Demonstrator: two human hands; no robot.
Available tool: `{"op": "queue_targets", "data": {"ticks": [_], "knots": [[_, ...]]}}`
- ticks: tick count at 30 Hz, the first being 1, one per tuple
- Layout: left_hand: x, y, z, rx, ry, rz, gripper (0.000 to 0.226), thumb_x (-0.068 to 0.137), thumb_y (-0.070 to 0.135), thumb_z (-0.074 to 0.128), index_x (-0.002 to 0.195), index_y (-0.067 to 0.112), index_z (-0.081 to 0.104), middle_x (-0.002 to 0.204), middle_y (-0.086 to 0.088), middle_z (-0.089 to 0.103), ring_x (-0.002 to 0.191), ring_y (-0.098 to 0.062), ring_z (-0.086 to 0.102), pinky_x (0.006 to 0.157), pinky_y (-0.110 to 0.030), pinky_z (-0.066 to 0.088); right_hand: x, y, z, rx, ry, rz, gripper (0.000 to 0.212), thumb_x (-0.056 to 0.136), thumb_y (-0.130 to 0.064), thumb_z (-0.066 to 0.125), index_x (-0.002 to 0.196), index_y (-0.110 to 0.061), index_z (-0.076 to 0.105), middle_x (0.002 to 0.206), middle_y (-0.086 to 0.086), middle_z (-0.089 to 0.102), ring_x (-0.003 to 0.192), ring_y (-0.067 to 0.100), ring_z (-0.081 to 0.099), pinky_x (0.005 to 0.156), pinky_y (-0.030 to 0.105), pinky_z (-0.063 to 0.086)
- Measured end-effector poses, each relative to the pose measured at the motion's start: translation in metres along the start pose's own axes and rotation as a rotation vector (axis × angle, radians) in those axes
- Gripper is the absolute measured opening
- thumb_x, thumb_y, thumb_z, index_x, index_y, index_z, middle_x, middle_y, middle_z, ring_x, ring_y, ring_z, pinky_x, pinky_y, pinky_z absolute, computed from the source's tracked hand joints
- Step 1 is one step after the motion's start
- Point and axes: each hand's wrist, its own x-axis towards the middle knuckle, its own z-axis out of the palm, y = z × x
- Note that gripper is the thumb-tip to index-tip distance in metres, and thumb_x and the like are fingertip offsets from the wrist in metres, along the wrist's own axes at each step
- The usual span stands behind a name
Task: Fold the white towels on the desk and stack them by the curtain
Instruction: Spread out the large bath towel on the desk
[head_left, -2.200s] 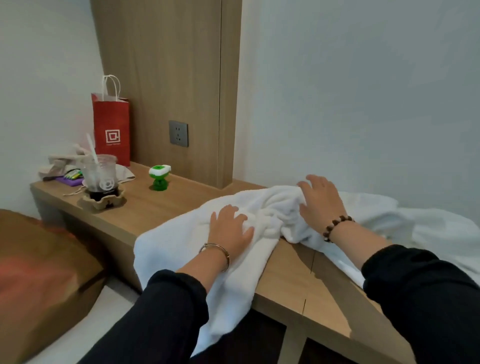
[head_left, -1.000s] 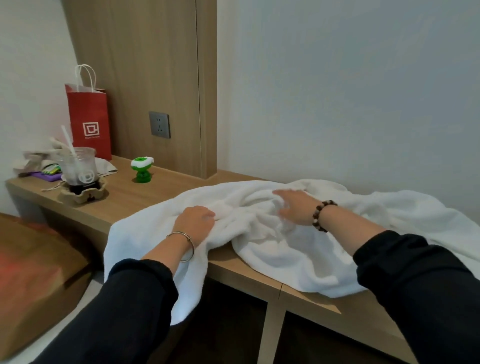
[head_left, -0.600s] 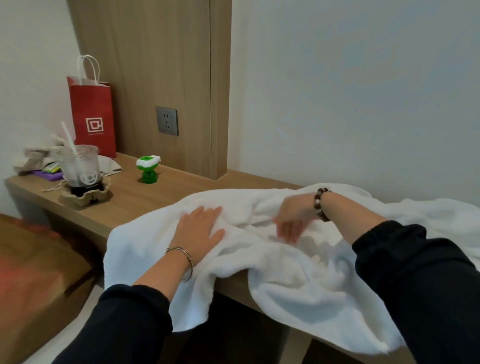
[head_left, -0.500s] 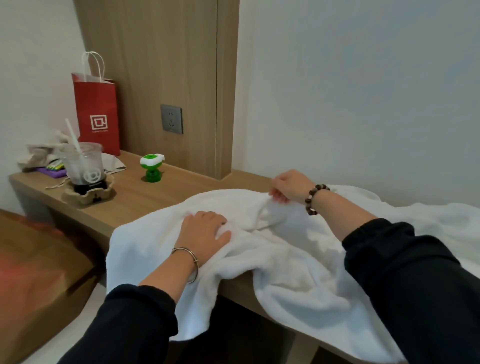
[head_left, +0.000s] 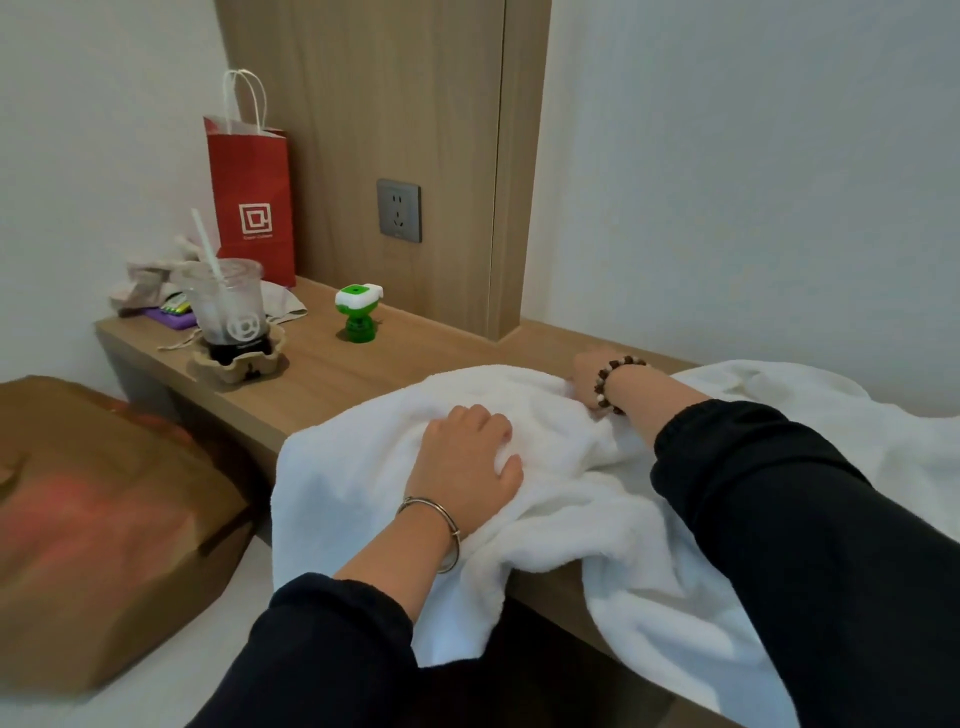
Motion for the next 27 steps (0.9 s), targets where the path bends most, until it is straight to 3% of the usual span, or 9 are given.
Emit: {"op": "queue_targets", "data": {"ticks": [2,4,6,8,12,16,22,24,27], "knots": [[0.001,0.0,0.0,0.015,-0.01,0.009,0.037,0.087,0.041,0.045,0.118,0.023,0.053,0.117,0.004,0.049,0.106,-0.017,0.042,0.084,-0.031,0.029,0.002,0.001,-0.004,0.108,0.038,-0.099,0.025,0.084,-0.019,0.061,0.109,-0.018,0.064,0.12,0.005,0.052,0.114,0.027,0.051,0.087,0.034,0.043],[0.0,0.0,-0.001,0.046,-0.015,0.021,0.047,0.084,0.044,0.037,0.124,0.025,0.05,0.128,0.004,0.047,0.115,-0.017,0.039,0.09,-0.032,0.028,0.003,0.002,-0.002,0.442,-0.058,-0.165,0.014,0.087,-0.032,0.059,0.083,-0.021,0.066,0.093,0.0,0.062,0.084,0.019,0.059,0.072,0.03,0.046],[-0.001,0.0,0.0,0.096,-0.02,-0.001,0.054,0.083,0.046,0.032,0.131,0.026,0.046,0.14,0.001,0.04,0.127,-0.019,0.032,0.1,-0.037,0.025,0.007,0.001,-0.002,0.961,-0.164,-0.109,0.037,0.092,-0.045,0.053,0.07,-0.016,0.063,0.075,0.001,0.062,0.066,0.016,0.054,0.065,0.027,0.045],[0.0,0.0,0.002,0.141,-0.053,-0.081,0.058,0.088,0.048,0.032,0.141,0.026,0.036,0.154,-0.004,0.022,0.142,-0.022,0.012,0.113,-0.044,0.012,0.012,0.004,-0.002,1.183,-0.214,-0.031,0.048,0.097,-0.046,0.047,0.068,-0.01,0.06,0.072,0.005,0.06,0.062,0.017,0.054,0.064,0.028,0.047],[0.002,0.001,0.004,0.167,-0.063,-0.18,0.068,0.091,0.05,0.03,0.151,0.024,0.014,0.16,-0.001,-0.006,0.145,-0.02,-0.013,0.115,-0.048,-0.006,0.009,-0.002,-0.006,0.797,-0.309,-0.002,0.043,0.088,-0.052,0.059,0.092,-0.009,0.067,0.091,0.006,0.069,0.08,0.021,0.064,0.083,0.034,0.054],[-0.001,0.002,0.004,0.153,0.006,-0.216,0.075,0.09,0.051,0.031,0.152,0.021,0.0,0.16,-0.002,-0.007,0.146,-0.02,-0.012,0.116,-0.048,-0.004,-0.007,-0.027,-0.015,0.209,-0.288,-0.206,0.043,0.098,-0.039,0.04,0.106,-0.004,0.064,0.1,0.01,0.066,0.075,0.019,0.052,0.072,0.028,0.043],[0.0,0.003,0.003,0.164,0.034,-0.274,0.079,0.09,0.051,0.03,0.151,0.02,-0.009,0.16,-0.004,-0.008,0.146,-0.021,-0.012,0.116,-0.049,-0.003,-0.018,-0.028,-0.015,0.638,-0.448,-0.266,0.009,0.091,-0.022,0.061,0.085,-0.015,0.064,0.078,0.003,0.061,0.064,0.016,0.053,0.059,0.026,0.046],[-0.001,0.003,0.003,0.168,0.031,-0.267,0.078,0.09,0.05,0.03,0.151,0.021,-0.008,0.16,-0.004,-0.007,0.146,-0.021,-0.011,0.116,-0.049,-0.003,-0.021,-0.029,-0.017,0.725,-0.482,-0.224,0.009,0.09,-0.017,0.063,0.084,-0.011,0.064,0.082,0.007,0.064,0.074,0.022,0.057,0.068,0.03,0.048],[-0.002,0.004,0.002,0.16,0.06,-0.239,0.076,0.088,0.047,0.03,0.151,0.022,-0.004,0.16,-0.003,-0.003,0.146,-0.021,-0.008,0.116,-0.049,-0.001,-0.026,-0.036,-0.025,0.489,-0.467,-0.195,0.032,0.088,-0.029,0.063,0.106,-0.002,0.066,0.108,0.015,0.068,0.095,0.031,0.064,0.088,0.037,0.05]]}}
